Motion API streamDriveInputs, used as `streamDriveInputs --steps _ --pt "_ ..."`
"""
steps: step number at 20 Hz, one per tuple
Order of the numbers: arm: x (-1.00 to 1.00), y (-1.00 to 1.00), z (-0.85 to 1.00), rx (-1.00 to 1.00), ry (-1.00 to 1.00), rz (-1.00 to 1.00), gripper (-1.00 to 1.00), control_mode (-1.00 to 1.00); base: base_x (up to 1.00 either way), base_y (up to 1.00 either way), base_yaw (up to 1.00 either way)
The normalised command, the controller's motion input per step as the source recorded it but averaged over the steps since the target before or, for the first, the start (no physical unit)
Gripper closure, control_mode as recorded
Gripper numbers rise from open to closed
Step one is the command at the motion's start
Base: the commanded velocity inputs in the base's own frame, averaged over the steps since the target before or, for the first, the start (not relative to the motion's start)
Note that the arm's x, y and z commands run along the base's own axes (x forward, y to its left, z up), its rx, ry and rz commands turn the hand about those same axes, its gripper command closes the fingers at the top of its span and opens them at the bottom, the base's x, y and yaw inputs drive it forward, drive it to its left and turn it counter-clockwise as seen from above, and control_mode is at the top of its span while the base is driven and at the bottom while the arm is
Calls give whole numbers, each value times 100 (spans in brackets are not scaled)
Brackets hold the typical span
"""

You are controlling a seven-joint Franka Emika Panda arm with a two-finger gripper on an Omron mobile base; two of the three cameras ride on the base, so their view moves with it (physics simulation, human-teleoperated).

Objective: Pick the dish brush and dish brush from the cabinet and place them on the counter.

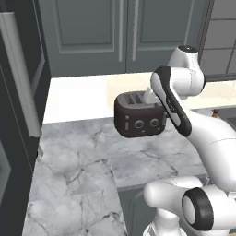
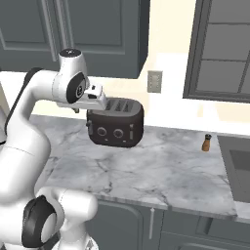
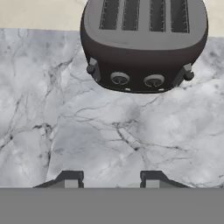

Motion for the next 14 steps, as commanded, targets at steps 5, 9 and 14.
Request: streamDriveInputs --steps 5,9,14 --pt "-10 1 0 0 -5 1 -100 -100 0 0 0" --pt "-25 4 13 0 -21 1 -100 -100 0 0 0" --pt "-15 21 30 0 -20 0 -100 -100 0 0 0"
